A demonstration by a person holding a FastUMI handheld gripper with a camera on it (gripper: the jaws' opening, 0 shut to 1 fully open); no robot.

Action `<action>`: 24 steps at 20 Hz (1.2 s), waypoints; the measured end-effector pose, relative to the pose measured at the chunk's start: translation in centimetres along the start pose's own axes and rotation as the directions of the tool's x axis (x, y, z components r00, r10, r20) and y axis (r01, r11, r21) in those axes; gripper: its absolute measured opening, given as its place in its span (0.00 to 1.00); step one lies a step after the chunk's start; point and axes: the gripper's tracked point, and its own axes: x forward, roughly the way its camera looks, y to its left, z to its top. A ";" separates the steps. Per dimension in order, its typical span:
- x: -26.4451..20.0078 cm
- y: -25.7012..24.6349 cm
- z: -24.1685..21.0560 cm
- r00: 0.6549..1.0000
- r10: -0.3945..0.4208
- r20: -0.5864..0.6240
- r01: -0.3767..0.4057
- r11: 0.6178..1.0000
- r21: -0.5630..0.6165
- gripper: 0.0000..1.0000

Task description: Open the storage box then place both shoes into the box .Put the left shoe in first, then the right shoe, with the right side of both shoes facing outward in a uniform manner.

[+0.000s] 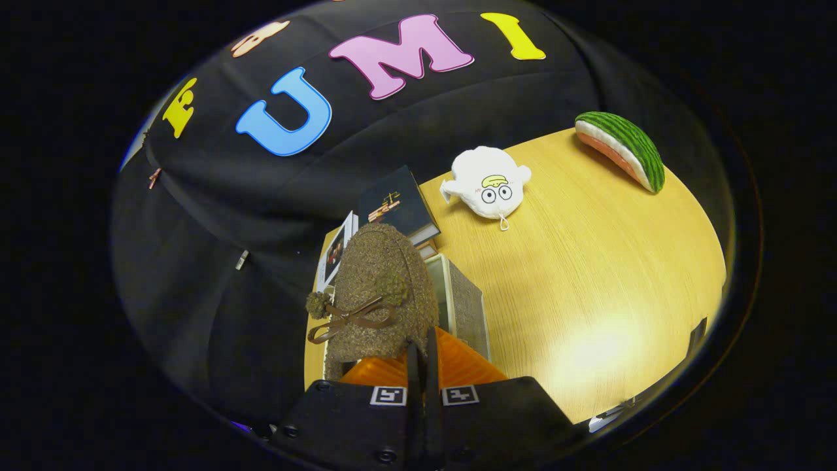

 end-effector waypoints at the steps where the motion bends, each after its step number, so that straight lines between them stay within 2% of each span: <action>1: 0.5 0.4 -0.4 1.000 0.003 -0.016 -0.003 1.000 -0.001 0.05; 8: 1.5 1.4 -2.0 0.999 -0.024 -0.036 0.024 1.000 -0.008 0.06; 10: 1.4 1.8 -2.8 0.998 -0.010 -0.063 0.009 1.000 -0.022 0.10; 11: 1.3 1.9 -2.9 0.998 -0.007 -0.065 0.005 1.000 -0.030 0.16; 13: 1.2 2.4 -3.7 0.997 0.015 -0.079 -0.019 0.999 -0.047 0.18; 14: 0.7 3.4 -3.5 0.996 0.057 -0.070 -0.060 0.997 -0.047 0.25; 17: -1.1 4.8 -1.2 0.993 0.117 0.010 -0.116 0.992 -0.052 0.99; 20: -4.0 4.4 2.1 0.984 0.126 0.124 -0.111 0.986 -0.123 0.99; 21: -5.0 2.9 4.2 0.976 0.126 0.177 -0.098 0.982 -0.160 0.99; 22: -6.8 2.9 5.2 0.964 0.124 0.236 -0.075 0.975 -0.209 0.98; 24: -9.2 0.1 7.4 0.938 0.087 0.336 0.021 0.952 -0.306 0.98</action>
